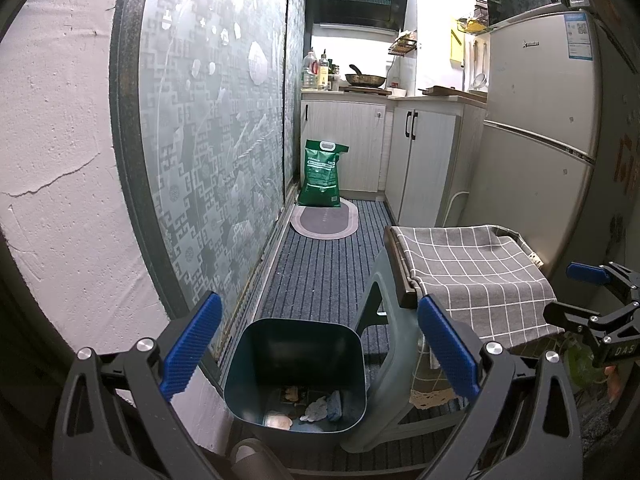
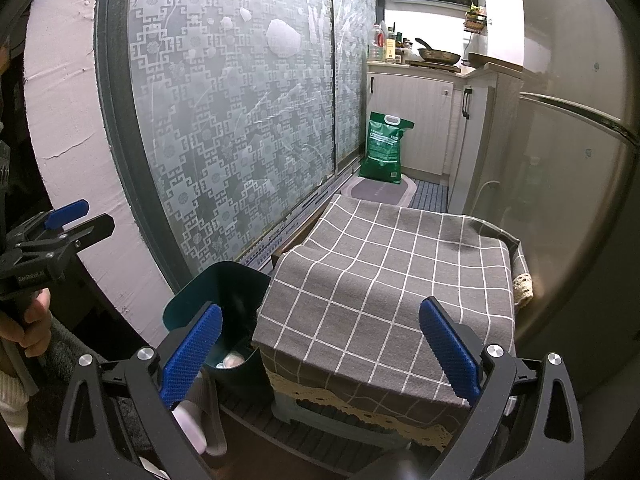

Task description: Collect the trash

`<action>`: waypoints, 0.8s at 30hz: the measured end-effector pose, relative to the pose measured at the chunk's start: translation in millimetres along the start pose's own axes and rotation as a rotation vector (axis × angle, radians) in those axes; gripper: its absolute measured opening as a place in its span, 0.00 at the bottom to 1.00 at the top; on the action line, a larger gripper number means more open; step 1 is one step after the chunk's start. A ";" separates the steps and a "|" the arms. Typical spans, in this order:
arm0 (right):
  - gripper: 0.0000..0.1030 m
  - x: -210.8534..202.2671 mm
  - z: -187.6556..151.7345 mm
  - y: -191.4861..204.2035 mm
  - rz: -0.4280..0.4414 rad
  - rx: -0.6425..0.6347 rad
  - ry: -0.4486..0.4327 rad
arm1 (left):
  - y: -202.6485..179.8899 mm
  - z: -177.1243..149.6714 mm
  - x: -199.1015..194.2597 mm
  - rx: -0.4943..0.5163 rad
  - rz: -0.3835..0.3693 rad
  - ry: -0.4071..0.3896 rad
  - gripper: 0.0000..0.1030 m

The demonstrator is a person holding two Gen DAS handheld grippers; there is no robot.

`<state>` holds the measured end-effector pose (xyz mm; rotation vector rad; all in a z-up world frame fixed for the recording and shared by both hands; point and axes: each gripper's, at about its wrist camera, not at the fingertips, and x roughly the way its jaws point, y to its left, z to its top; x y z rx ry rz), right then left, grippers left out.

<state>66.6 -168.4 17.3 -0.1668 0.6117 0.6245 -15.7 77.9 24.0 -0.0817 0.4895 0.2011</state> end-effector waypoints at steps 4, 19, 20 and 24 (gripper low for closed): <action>0.97 0.1 0.1 0.2 -0.001 0.000 0.000 | -0.9 -0.5 -0.1 0.002 -0.001 0.001 0.97; 0.97 0.5 0.3 0.7 -0.001 0.000 0.001 | -5.4 0.7 -0.6 -0.002 0.008 0.007 0.97; 0.97 0.5 0.4 0.7 -0.001 -0.001 0.001 | -5.3 0.6 -0.5 -0.002 0.007 0.008 0.97; 0.97 0.1 0.5 0.9 -0.001 -0.001 0.000 | -5.8 -0.2 -0.6 0.002 0.006 0.009 0.97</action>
